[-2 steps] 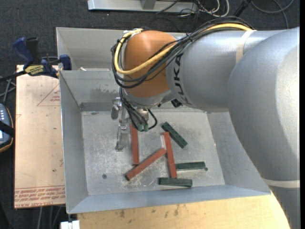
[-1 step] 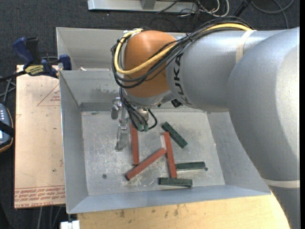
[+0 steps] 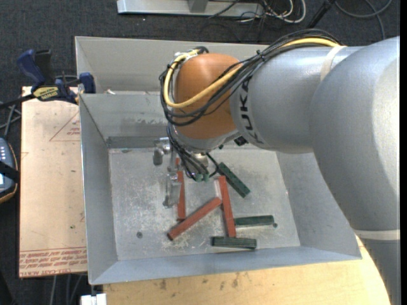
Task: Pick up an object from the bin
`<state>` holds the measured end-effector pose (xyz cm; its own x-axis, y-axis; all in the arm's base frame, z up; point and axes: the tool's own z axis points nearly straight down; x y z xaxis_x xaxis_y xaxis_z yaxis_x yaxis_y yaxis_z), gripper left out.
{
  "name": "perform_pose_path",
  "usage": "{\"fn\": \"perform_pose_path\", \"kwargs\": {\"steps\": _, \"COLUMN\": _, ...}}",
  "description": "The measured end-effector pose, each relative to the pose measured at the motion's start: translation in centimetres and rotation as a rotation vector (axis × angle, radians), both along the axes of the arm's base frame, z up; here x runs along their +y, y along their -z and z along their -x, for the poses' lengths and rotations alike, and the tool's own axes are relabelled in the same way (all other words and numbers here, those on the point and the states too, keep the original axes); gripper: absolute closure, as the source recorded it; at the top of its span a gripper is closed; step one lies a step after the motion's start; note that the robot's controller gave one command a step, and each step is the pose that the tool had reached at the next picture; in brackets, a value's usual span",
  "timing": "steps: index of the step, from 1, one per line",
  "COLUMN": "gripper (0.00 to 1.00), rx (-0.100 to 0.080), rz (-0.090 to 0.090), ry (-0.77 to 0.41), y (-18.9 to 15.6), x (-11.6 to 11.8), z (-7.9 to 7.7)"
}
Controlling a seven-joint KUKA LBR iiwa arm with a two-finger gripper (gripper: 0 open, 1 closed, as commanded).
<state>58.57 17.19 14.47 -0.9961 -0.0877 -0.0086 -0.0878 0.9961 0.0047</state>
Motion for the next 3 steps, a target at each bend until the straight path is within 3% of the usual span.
{"fn": "perform_pose_path", "kwargs": {"steps": 1, "gripper": 0.0, "rx": 0.006, "rz": 0.006, "ry": -0.222, "y": 4.2, "x": -4.8, "z": -1.2}}
{"fn": "perform_pose_path", "kwargs": {"steps": 2, "gripper": 0.0, "rx": 0.013, "rz": 0.006, "ry": -0.229, "y": 3.9, "x": -7.8, "z": 0.3}}
{"fn": "perform_pose_path", "kwargs": {"steps": 3, "gripper": 0.0, "rx": 0.001, "rz": 0.007, "ry": -0.475, "y": 5.6, "x": -5.6, "z": -3.7}}
